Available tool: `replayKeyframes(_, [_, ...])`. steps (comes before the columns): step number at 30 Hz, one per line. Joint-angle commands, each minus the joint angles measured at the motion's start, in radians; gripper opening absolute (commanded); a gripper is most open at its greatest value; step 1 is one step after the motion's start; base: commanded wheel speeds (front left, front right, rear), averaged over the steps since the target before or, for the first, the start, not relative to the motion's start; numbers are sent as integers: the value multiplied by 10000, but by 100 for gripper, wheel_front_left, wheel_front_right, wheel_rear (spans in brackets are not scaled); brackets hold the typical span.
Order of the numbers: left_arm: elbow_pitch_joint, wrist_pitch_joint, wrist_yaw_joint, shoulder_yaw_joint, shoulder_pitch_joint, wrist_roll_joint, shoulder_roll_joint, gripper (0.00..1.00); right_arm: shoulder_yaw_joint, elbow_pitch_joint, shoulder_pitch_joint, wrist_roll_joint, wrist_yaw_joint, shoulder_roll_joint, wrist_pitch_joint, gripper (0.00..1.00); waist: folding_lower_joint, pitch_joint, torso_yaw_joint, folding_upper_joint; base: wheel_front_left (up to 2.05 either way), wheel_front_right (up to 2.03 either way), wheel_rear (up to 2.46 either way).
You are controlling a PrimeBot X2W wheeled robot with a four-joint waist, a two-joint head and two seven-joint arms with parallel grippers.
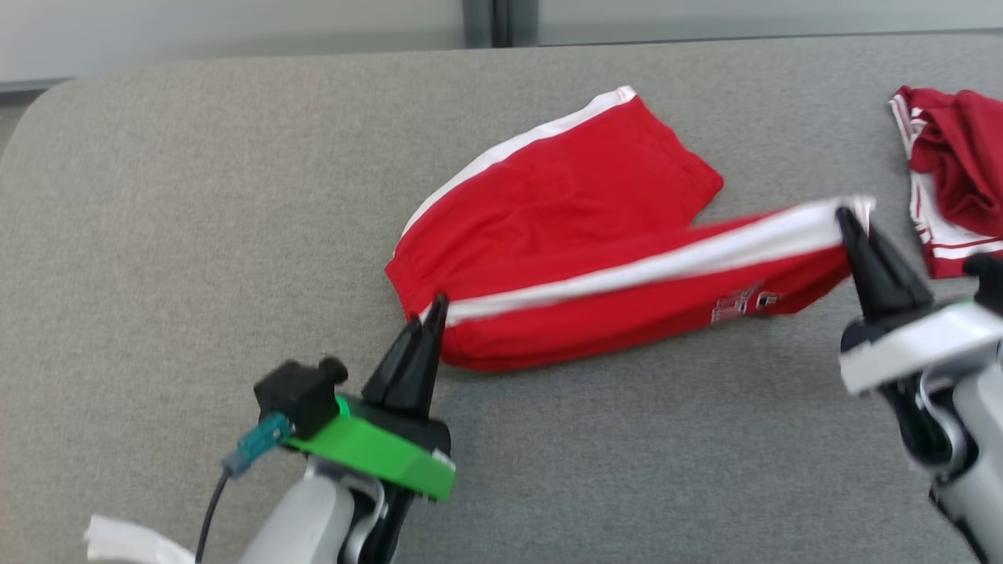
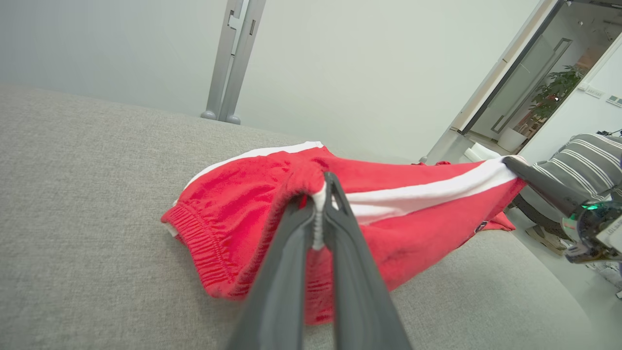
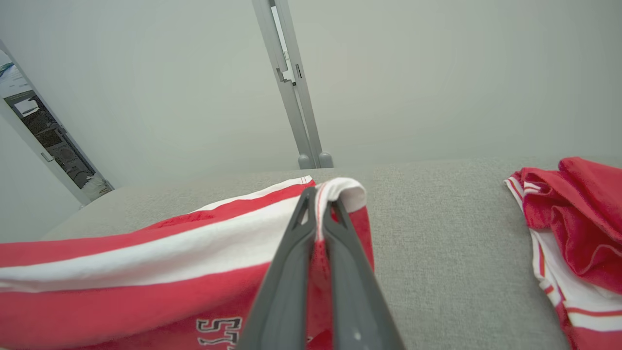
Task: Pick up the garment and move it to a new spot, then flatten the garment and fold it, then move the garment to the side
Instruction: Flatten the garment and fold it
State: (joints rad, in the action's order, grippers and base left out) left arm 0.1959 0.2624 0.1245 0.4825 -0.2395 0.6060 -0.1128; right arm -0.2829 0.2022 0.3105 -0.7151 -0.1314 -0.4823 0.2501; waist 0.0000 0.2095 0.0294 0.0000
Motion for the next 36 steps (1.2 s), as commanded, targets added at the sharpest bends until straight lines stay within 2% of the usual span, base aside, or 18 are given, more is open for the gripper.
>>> replayKeyframes(1, [156,26,58,-65,-496,13,30,0,-122,229,648,108,17,-112,-112,0,0,566,490,0,0,0,0])
replayKeyframes(7, [1198,25,70,-88,-2145,366,312,0,-875,1986,3462,198,17,-267,-593,0,0,1364,1040,0,0,0,0])
replayKeyframes(13, [2071,25,67,40,-3357,590,535,0,-1592,4266,5772,-1,19,12,-836,0,0,1964,1581,0,0,0,0])
replayKeyframes(19, [2556,25,68,300,-4036,949,612,0,-2240,6133,7247,-2,19,333,-498,0,0,2459,1998,0,0,0,0])
replayKeyframes(26, [2872,16,69,844,-4585,1196,610,0,-3083,7565,8222,-146,17,680,-258,0,0,2762,2107,0,0,0,0])
replayKeyframes(27, [2930,14,60,894,-4631,1159,611,0,-3162,7671,8302,-188,17,699,-250,13,0,2778,2095,0,0,0,0])
replayKeyframes(28, [3022,16,1,952,-4687,1103,609,7,-3276,7825,8388,-228,17,717,-223,57,0,2788,2081,0,0,0,0])
replayKeyframes(29, [3074,14,-36,1003,-4741,1040,610,36,-3369,7923,8432,-272,17,741,-185,98,0,2784,2071,0,0,0,0])
replayKeyframes(30, [3098,16,-67,1043,-4796,959,610,100,-3452,8006,8460,-339,17,766,-140,100,0,2757,2055,0,0,0,0])
replayKeyframes(36, [3099,14,-89,835,-4355,734,608,100,-3673,8066,7966,-885,17,754,106,100,0,2327,1933,0,0,0,0])
